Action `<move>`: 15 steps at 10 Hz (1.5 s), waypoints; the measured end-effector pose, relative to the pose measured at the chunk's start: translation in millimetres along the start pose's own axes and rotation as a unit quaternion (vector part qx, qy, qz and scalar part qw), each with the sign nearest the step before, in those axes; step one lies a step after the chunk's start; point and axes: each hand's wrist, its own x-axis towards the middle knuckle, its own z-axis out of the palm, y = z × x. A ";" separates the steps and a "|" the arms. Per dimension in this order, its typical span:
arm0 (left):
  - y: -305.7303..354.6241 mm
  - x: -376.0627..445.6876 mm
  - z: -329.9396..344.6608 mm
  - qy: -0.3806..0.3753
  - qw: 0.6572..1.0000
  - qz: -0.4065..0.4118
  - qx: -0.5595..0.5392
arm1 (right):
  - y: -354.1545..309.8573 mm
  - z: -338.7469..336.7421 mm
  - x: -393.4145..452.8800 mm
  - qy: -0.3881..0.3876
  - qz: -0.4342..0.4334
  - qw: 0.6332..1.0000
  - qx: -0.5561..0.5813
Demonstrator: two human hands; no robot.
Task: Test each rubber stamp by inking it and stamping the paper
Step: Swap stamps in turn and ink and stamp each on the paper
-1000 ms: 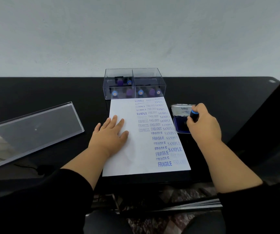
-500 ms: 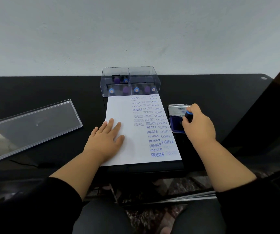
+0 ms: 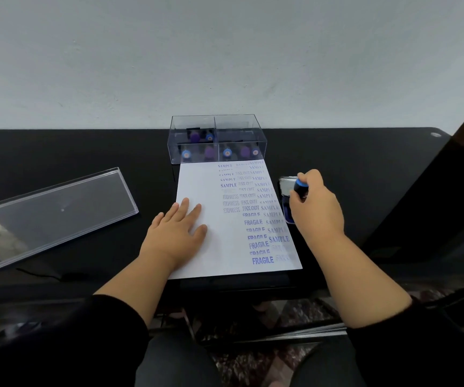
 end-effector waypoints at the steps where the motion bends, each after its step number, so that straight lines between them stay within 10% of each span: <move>1: -0.1 1.3 0.0 -0.004 1.000 -0.005 0.004 | -12.6 9.5 -4.3 -0.003 -0.022 0.999 0.037; 15: -4.2 7.5 3.1 -0.003 1.000 -0.004 0.001 | -44.6 76.0 -18.6 -0.084 -0.120 0.989 -0.027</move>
